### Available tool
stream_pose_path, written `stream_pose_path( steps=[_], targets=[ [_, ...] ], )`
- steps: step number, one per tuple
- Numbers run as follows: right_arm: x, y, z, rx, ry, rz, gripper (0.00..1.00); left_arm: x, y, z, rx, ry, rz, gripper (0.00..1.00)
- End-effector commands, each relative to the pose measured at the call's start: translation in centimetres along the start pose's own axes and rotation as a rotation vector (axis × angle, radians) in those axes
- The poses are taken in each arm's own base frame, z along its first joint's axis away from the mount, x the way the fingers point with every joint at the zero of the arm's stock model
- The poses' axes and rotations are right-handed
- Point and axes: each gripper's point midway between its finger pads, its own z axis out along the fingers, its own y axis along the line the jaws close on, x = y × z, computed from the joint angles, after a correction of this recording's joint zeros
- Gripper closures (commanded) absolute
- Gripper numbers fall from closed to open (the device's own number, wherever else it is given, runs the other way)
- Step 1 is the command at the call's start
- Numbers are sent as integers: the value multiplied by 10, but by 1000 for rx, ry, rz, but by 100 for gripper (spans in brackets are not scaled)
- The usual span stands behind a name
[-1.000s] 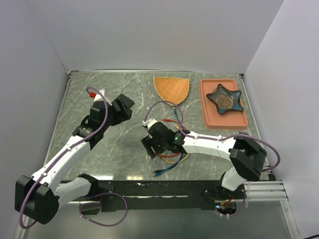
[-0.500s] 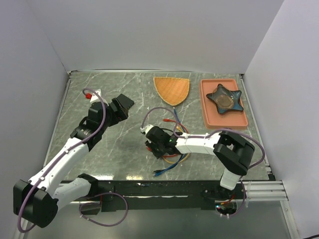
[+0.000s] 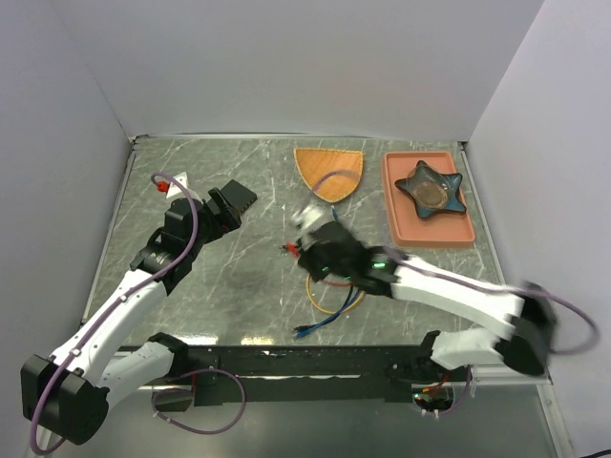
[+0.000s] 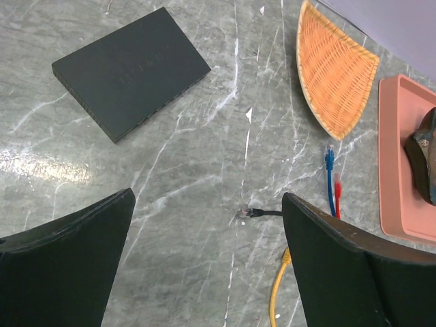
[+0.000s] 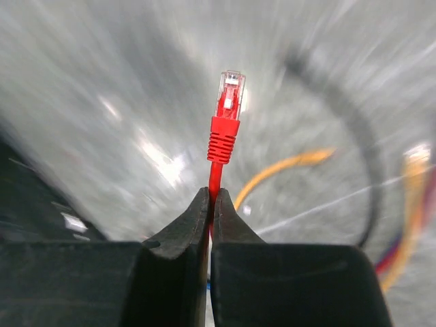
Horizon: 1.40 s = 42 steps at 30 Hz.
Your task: Insert the plug into the switch port
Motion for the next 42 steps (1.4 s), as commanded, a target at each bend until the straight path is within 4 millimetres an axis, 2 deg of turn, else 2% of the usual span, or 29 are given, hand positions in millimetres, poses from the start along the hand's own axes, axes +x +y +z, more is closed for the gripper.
stream_pose_path(
  steps=[1, 2, 3, 4, 5, 6, 7, 9, 12, 14, 17, 18, 19, 21, 22, 23, 24, 26, 27, 29, 31, 34, 36, 42],
  targets=[
    [-125, -25, -132, -64, -501, 98, 100, -6, -1, -2, 4, -22, -17, 4],
    [-136, -33, -154, -55, -569, 119, 100, -5, -1, -3, 6, -22, -17, 4],
    [-147, -41, -192, -49, -679, 145, 100, -5, -2, -3, 12, -23, -21, 4],
    [-156, -50, -214, -32, -755, 151, 100, -6, -3, -3, 17, -28, -24, 4],
    [-161, -53, -233, -21, -815, 153, 100, -6, -3, -4, 21, -28, -26, 4],
    [-163, -52, -263, -26, -895, 138, 100, -7, -3, -4, 23, -28, -26, 4],
    [-164, -61, -276, 22, -941, 155, 100, -7, -3, -4, 23, -31, -25, 4],
    [-165, -63, -307, 32, -1032, 160, 100, -8, -4, -6, 25, -33, -28, 4],
    [-160, -64, -323, 32, -1092, 170, 100, -8, -5, -6, 35, -33, -29, 4],
    [-155, -60, -317, 7, -1083, 166, 100, -8, -7, -7, 44, -32, -30, 4],
    [-159, -50, -322, -47, -1113, 134, 100, -8, -7, -7, 47, -31, -27, 4],
    [-164, -45, -322, -70, -1112, 116, 100, -8, -7, -7, 49, -31, -28, 4],
    [-170, -41, -331, -87, -1129, 104, 100, -8, -8, -7, 52, -30, -26, 4],
    [-180, -37, -326, -106, -1108, 89, 100, -7, -9, -6, 54, -23, -23, 4],
    [-187, -34, -335, -114, -1127, 82, 100, -7, -9, -6, 57, -19, -21, 4],
    [-191, -34, -335, -114, -1129, 80, 100, -7, -10, -5, 57, -17, -20, 4],
    [-196, -34, -329, -114, -1120, 75, 100, -5, -11, -5, 61, -10, -19, 4],
    [-206, -36, -331, -98, -1134, 71, 100, -5, -13, -5, 69, -7, -15, 4],
    [-210, -38, -320, -85, -1113, 66, 100, -4, -13, -5, 70, -1, -12, 4],
    [-216, -41, -315, -66, -1106, 65, 100, -5, -13, -6, 70, 1, -5, 4],
    [-221, -37, -314, -88, -1128, 49, 100, -7, -14, -8, 74, -4, -1, 4],
    [-230, -31, -334, -122, -1221, 36, 100, -10, -15, -12, 91, -27, -2, 4],
    [-235, -32, -359, -118, -1311, 41, 100, -11, -15, -13, 96, -35, -3, 4],
    [-242, -41, -398, -65, -1450, 55, 100, -7, -17, -7, 100, -15, 4, 4]
  ],
)
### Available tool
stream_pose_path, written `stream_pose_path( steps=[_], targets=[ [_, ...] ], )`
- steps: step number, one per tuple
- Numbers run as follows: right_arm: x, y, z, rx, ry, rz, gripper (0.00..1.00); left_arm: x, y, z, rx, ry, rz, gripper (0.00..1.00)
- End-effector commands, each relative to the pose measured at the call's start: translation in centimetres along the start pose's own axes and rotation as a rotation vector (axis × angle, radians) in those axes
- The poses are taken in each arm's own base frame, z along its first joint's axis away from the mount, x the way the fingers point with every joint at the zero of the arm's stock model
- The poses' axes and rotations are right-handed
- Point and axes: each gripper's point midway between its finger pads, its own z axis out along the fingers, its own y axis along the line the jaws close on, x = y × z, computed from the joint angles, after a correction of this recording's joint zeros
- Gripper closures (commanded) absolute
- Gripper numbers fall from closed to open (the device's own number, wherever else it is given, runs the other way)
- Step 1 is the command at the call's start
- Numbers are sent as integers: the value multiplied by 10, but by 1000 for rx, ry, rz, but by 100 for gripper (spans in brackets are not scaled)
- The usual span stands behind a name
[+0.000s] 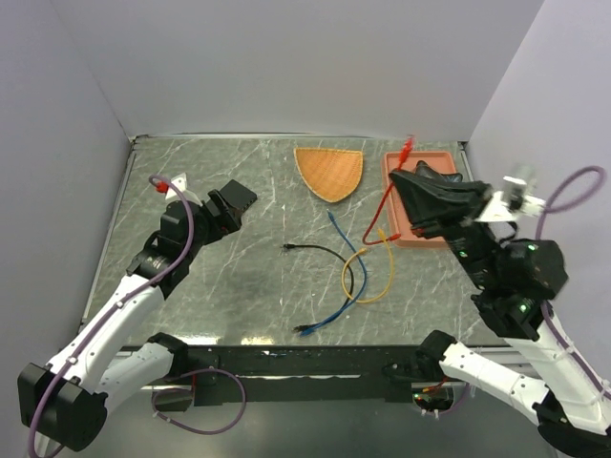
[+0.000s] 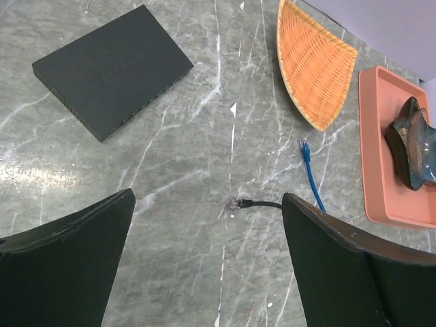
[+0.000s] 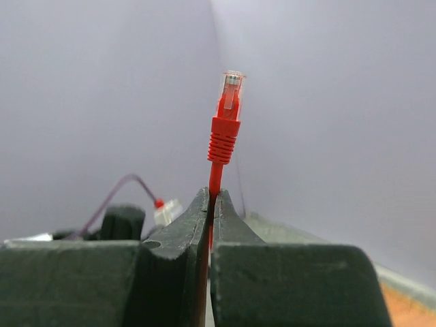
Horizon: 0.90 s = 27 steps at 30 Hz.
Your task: Insert the plug into the switch port
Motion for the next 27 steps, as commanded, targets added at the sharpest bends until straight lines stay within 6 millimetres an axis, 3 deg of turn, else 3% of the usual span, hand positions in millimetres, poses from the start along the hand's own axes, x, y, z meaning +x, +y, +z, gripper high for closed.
stream_pose_path(
  steps=[1, 8, 11, 14, 17, 21, 24, 27],
  targets=[
    [-78, 4, -11, 8, -268, -45, 100, -6, -10, 4, 42, -13, 8, 4],
    [-113, -15, -35, 124, -454, -85, 100, 0, -11, 12, 44, 11, 25, 4],
    [-112, -20, -32, 148, -456, -111, 100, 2, -12, 15, 45, 20, 31, 4],
    [-94, -24, -12, 153, -396, -162, 100, 4, -14, 19, 56, 28, 36, 4],
    [-47, -35, 15, 176, -231, -204, 100, 6, -16, 22, 64, 43, 45, 4],
    [60, -64, 36, 239, 63, -218, 100, 5, -14, 22, 47, 45, 56, 4],
    [148, -79, 36, 249, 293, -204, 100, 1, -16, 18, 59, 32, 66, 4],
    [218, -86, 30, 221, 517, -200, 100, -4, -21, 12, 87, 17, 72, 4]
  ],
)
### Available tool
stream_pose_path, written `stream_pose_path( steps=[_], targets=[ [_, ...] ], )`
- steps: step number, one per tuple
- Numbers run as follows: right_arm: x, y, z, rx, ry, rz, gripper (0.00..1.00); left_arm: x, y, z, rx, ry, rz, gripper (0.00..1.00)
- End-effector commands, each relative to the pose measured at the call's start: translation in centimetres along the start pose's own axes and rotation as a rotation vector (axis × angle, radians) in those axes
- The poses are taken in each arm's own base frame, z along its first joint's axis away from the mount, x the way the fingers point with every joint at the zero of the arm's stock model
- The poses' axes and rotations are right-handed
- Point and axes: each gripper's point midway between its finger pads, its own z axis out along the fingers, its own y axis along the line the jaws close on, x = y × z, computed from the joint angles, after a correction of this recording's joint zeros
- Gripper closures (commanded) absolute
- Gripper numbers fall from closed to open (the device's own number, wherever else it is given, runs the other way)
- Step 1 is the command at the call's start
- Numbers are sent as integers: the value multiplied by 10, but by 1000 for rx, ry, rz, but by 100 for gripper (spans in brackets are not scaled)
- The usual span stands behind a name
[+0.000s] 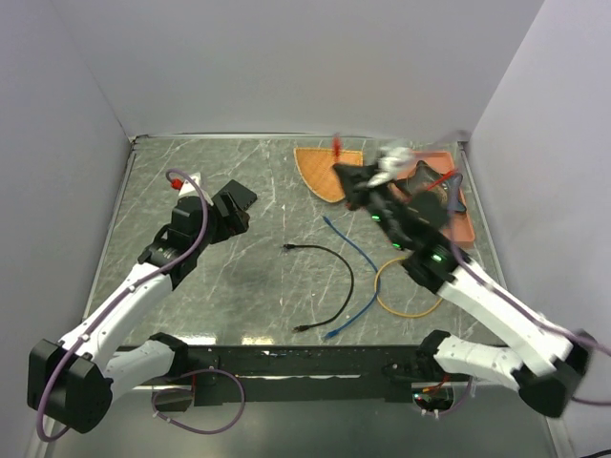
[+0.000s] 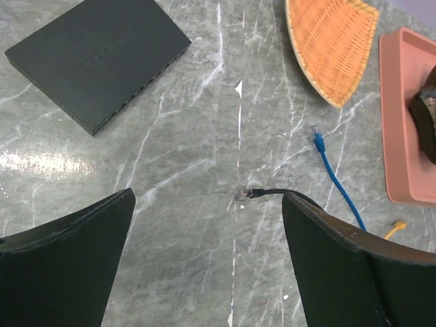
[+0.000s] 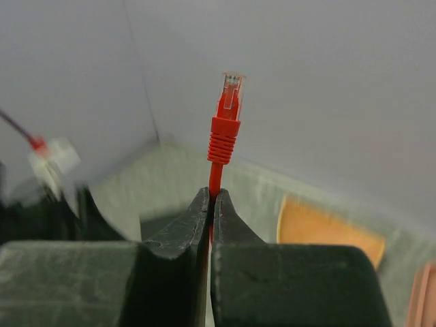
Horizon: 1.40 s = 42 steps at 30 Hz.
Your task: Insert the plug into the switch port
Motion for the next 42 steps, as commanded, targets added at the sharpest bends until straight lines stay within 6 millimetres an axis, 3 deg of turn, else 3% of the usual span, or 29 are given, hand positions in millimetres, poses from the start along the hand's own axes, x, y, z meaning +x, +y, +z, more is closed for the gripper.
stream_pose_path(
  steps=[1, 3, 4, 5, 9, 12, 17, 23, 31, 42],
  targets=[
    [119, 11, 3, -77, 398, -46, 100, -32, -22, -18, 93, -97, 8, 4],
    [158, 22, 1, -154, 532, -72, 100, -35, -25, -23, 115, -117, 2, 4],
    [166, 38, -3, -256, 571, -62, 100, -39, -27, -28, 134, -143, -4, 4],
    [192, 43, -11, -302, 657, -74, 100, -40, -27, -29, 142, -150, -8, 4],
    [239, 64, -38, -452, 804, -20, 100, -38, -36, -34, 231, -152, -12, 4],
    [259, 71, -52, -491, 825, 24, 100, -34, -39, -30, 281, -131, -21, 4],
    [264, 79, -60, -507, 804, 89, 100, -16, -62, -27, 492, -27, -32, 1],
    [271, 82, -63, -519, 821, 120, 100, -4, -91, -34, 685, 50, -14, 11],
    [263, 88, -57, -526, 789, 156, 100, 12, -100, -30, 738, 134, 32, 28],
    [255, 84, -52, -490, 769, 157, 100, 30, -120, -23, 775, 210, 62, 37]
  ],
)
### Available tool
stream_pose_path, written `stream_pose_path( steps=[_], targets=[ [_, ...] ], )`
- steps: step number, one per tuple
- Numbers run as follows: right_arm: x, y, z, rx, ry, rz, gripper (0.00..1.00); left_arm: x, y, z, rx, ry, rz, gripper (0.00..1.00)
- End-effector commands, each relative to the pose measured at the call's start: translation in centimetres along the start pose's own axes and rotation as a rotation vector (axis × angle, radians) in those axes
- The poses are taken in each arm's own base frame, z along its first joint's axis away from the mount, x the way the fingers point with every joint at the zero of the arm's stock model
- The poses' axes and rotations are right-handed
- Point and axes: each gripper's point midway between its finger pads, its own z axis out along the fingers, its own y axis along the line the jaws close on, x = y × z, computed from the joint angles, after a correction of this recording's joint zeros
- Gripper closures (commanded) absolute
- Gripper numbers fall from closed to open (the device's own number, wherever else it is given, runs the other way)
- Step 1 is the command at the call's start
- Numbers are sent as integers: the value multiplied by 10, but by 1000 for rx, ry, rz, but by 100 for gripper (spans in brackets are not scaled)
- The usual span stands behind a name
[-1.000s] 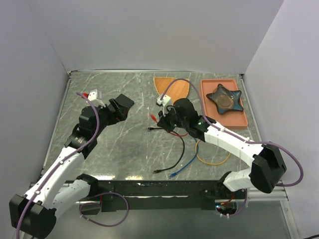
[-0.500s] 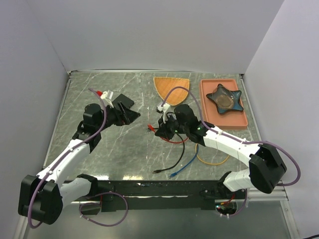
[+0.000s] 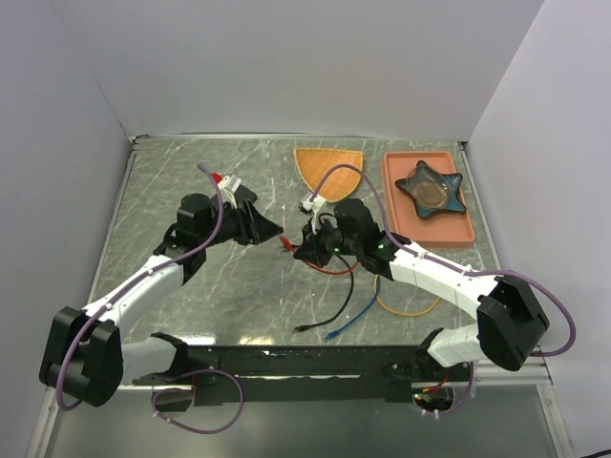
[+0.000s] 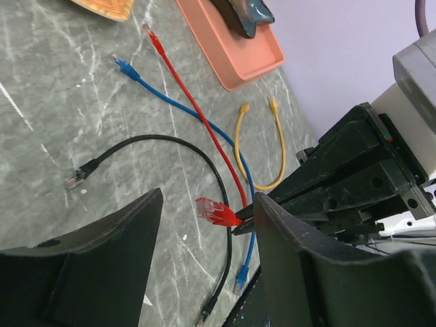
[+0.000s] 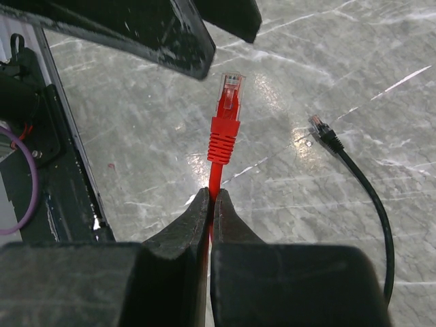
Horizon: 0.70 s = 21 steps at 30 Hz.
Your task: Insert the plug into the switch port
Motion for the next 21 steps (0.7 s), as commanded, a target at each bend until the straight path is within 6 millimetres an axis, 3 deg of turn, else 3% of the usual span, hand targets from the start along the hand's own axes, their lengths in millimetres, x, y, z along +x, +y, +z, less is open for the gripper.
stream_pose_path(
  steps=[1, 4, 8, 15, 21],
  targets=[
    [-27, -3, -9, 47, -76, -8, 100, -18, -21, 4, 63, -31, 50, 35],
    [-28, -22, -12, 181, -60, 8, 100, -27, -16, 1, -4, -66, 27, 29],
    [-26, -31, -16, 343, -35, -55, 100, -38, -9, -2, -113, -115, -14, 28],
    [-36, -17, -19, 488, -69, -229, 100, -45, -13, -4, -146, -146, -20, 29],
    [-35, 5, -21, 388, -95, -280, 100, -42, -21, -8, -101, -136, 46, 29]
  ],
)
